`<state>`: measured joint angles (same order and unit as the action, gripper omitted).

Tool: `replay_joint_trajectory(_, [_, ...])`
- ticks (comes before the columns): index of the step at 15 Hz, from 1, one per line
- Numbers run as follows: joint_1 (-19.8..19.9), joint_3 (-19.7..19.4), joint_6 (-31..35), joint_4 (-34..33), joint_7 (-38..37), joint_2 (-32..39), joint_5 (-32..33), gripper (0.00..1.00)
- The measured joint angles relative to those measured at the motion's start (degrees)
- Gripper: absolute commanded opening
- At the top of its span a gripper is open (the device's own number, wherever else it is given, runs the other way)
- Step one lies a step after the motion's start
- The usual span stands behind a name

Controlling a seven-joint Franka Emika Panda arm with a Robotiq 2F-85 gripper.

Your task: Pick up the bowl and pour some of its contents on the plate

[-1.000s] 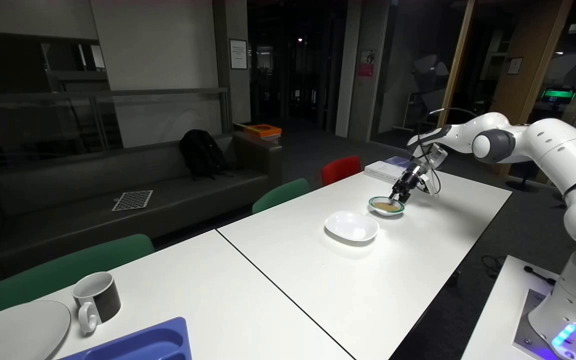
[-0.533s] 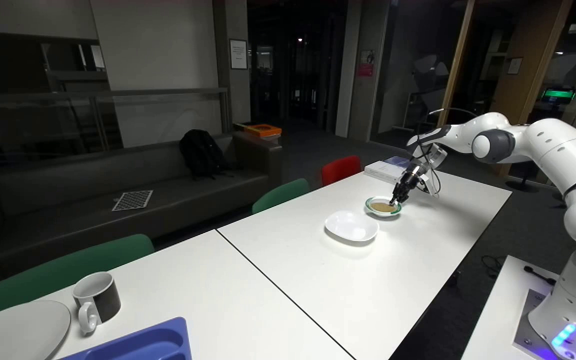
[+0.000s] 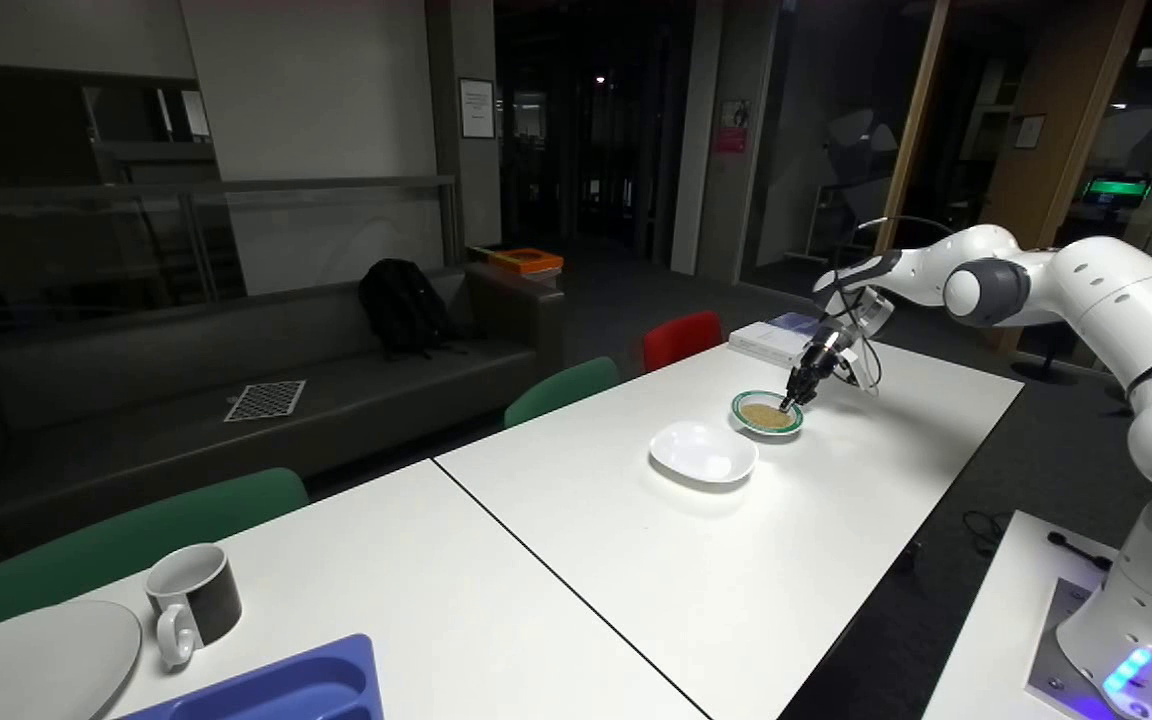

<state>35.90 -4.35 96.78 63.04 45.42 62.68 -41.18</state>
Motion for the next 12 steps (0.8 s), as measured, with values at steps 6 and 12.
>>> replay_joint_trajectory(6, [0.0,-0.2,-2.6,-0.2,-0.4,0.0,1.8,0.04])
replay_joint_trajectory(12, [0.0,-0.4,-7.0,-1.1,-3.5,0.0,2.9,0.04])
